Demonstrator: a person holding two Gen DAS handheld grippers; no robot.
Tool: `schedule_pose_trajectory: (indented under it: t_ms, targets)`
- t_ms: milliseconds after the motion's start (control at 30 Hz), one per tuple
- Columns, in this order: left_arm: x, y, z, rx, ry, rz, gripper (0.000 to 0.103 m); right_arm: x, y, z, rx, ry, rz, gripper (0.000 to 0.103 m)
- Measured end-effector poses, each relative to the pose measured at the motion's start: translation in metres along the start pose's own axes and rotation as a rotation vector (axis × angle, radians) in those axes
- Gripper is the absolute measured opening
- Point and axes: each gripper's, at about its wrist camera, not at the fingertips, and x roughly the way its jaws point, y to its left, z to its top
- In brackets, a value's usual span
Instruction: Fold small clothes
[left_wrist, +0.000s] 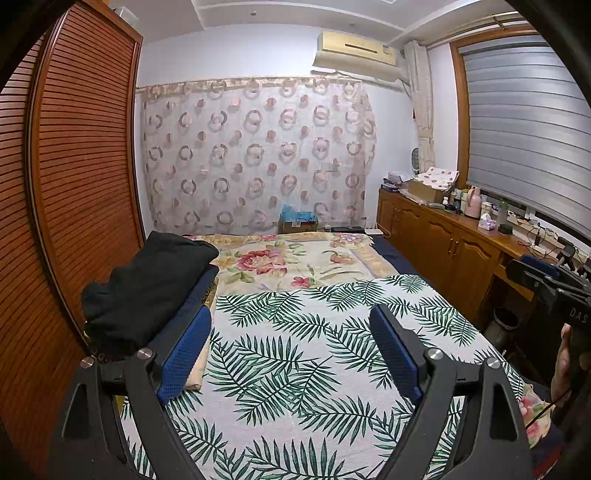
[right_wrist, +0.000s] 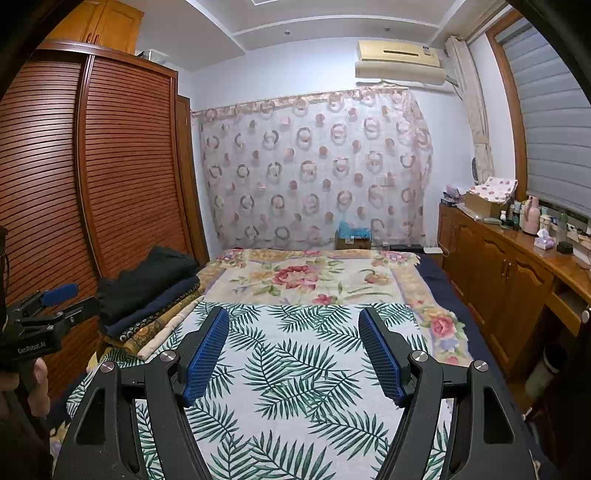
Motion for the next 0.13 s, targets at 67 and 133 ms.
schedule_pose_trajectory:
  t_ms: [67,133]
  targets:
    - [-0.0002,-0.0001,-0.0006,-0.002,-0.001,0.000,0.088,-0.0004,-0.0002,-0.0006,0.000,0.000,0.001,0.074]
    - [-0.0003,-0.0001,-0.0009,-0.002,-0.001,-0.001,0.088,-0.0002,0.0002,-0.0004,-0.002,0.000,0.001,0.074]
